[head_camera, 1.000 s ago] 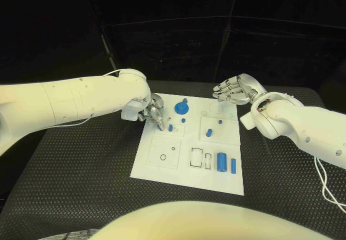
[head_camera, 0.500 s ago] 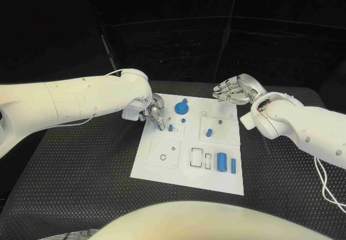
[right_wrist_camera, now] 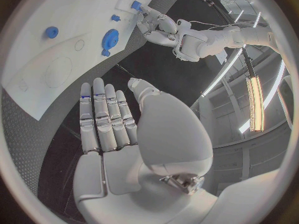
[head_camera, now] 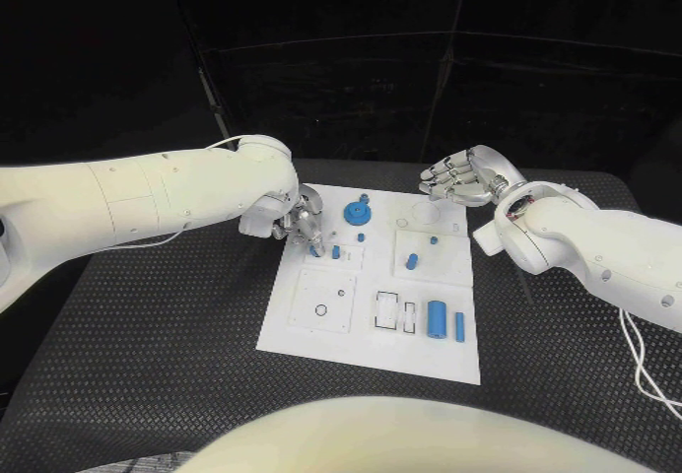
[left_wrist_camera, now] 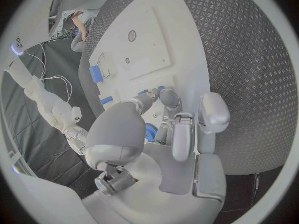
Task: Assemble the parts on the task board
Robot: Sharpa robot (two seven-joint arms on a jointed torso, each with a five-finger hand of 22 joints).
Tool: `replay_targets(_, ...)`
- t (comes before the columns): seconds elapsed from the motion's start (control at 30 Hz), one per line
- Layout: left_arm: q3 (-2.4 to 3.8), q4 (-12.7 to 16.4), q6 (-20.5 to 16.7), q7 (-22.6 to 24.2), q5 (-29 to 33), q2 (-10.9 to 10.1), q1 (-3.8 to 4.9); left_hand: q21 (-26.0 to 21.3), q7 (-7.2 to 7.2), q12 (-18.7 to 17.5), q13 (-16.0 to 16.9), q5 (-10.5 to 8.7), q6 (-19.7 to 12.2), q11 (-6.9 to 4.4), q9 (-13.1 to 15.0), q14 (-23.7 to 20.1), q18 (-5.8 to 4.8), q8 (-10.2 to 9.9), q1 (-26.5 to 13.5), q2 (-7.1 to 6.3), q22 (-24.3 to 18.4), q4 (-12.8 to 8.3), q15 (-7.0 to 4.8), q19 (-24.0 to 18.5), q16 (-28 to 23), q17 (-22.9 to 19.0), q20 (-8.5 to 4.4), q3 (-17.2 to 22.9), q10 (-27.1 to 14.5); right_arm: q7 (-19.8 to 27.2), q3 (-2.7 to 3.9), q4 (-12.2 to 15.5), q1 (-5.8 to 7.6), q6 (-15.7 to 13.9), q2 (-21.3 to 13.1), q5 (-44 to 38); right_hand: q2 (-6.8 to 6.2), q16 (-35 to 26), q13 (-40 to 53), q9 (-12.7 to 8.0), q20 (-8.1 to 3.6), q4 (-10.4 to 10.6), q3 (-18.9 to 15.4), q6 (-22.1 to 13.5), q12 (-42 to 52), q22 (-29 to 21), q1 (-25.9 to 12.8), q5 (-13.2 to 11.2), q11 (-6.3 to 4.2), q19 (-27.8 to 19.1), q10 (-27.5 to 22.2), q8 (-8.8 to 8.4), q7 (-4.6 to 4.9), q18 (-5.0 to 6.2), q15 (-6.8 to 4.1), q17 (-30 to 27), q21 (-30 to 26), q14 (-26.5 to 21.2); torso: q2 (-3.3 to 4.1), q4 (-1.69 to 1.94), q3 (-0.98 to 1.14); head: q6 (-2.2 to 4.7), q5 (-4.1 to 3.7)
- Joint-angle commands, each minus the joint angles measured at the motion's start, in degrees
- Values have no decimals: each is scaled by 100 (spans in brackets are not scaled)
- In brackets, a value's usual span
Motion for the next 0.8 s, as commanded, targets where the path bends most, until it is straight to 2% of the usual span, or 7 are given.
replay_targets(0.03, -11, -10, 187, -101, -18, 2, -16, 25, -32, 18, 10, 20, 93, -5, -25, 595, -16, -38, -179, 28, 13, 97, -14, 35, 18, 1510, 4, 9, 55, 44, 3, 15, 11, 27, -1, 11, 25, -14, -10, 5, -14, -3, 23, -22, -25, -6, -8, 40, 45, 40, 0, -22, 2, 26, 4, -6, -20, 39, 3, 2, -3, 1, 2)
replay_targets(0.47, -11, -22, 216, -106, 29, 11, -16, 7, -33, 14, 5, 20, 163, -5, -80, 595, -14, -110, -588, -11, 9, 221, -17, 31, 18, 1510, 0, 54, 49, 41, 2, 15, 11, 26, -3, 11, 25, -14, -10, 5, -14, -3, 23, -22, -25, -6, -8, 40, 45, 40, 0, -22, 2, 26, 4, -6, -20, 39, 1, 3, -2, 1, 1)
replay_targets(0.8, -11, -59, 121, -101, 31, 22, -16, -1, -31, 8, -1, 19, 174, -3, -92, 595, -12, -128, -684, -32, 5, 240, -17, 29, 18, 1510, 0, 58, 43, 43, 2, 19, 11, 22, -3, 11, 25, -14, -10, 5, -14, -3, 23, -22, -25, -6, -8, 40, 45, 40, 0, -22, 2, 26, 4, -6, -20, 39, 4, 0, -3, 1, -5)
